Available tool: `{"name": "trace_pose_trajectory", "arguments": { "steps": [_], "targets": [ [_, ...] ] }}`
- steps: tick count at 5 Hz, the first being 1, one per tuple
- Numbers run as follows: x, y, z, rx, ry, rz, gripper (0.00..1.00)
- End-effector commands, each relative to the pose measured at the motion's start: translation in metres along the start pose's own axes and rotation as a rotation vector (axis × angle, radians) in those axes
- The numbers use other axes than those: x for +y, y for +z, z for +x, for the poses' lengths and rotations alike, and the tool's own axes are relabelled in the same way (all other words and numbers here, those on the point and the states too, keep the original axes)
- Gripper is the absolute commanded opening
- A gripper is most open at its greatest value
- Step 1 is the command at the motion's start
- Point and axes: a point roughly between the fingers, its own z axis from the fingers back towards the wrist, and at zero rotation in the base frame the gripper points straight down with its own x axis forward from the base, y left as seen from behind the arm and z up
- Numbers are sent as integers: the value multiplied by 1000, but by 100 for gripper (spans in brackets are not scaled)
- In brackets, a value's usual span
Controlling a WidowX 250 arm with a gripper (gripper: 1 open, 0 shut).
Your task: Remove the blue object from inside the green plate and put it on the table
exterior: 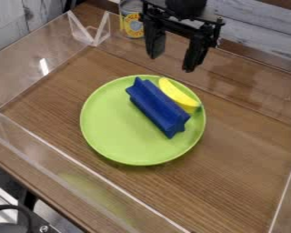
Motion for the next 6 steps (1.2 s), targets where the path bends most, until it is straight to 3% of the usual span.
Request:
{"name": "trace_pose_trajectory", "arguments": {
  "steps": [1, 2, 4, 6],
  "targets": [
    [-4, -8, -4, -14, 89, -16, 100],
    [-8, -17, -13, -66, 214, -46, 100],
    [-11, -40, -14, -135, 397, -102, 100],
    [-11, -51, -10, -167, 508, -130, 100]
  ]
}}
